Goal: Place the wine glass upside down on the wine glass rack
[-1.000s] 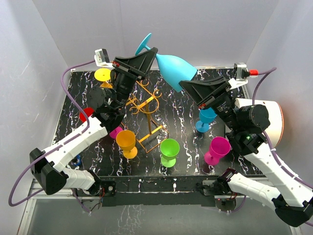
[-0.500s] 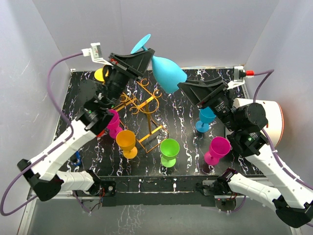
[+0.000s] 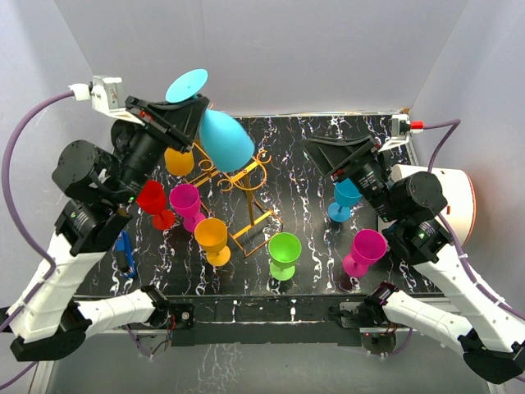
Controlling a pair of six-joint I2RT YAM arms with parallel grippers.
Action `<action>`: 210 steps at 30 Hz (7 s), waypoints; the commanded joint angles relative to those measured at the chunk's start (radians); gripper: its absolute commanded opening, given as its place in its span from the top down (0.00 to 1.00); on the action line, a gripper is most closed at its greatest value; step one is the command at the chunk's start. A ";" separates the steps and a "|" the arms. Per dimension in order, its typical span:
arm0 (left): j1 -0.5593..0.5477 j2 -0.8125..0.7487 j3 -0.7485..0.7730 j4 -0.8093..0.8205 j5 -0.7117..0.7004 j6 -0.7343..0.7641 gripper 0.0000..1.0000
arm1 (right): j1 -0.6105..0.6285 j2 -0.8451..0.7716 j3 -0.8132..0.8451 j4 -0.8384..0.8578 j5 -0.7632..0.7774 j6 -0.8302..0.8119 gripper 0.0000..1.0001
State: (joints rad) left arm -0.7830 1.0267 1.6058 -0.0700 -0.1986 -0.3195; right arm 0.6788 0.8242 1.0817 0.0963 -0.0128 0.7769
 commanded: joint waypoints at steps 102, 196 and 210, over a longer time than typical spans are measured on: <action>0.575 -0.111 -0.711 0.132 0.343 0.395 0.95 | 0.003 -0.015 0.006 -0.107 0.198 -0.194 0.38; 0.581 0.105 -0.586 -0.680 -0.112 -0.210 0.86 | 0.003 0.061 0.038 -0.342 0.148 -0.258 0.35; 0.581 0.081 -0.520 -0.838 -0.104 -0.178 1.00 | 0.003 0.054 0.039 -0.336 0.139 -0.242 0.35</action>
State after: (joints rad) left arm -0.2054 1.1503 1.0237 -0.8024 -0.2989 -0.5083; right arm 0.6788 0.8997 1.1149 -0.3065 0.1177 0.5365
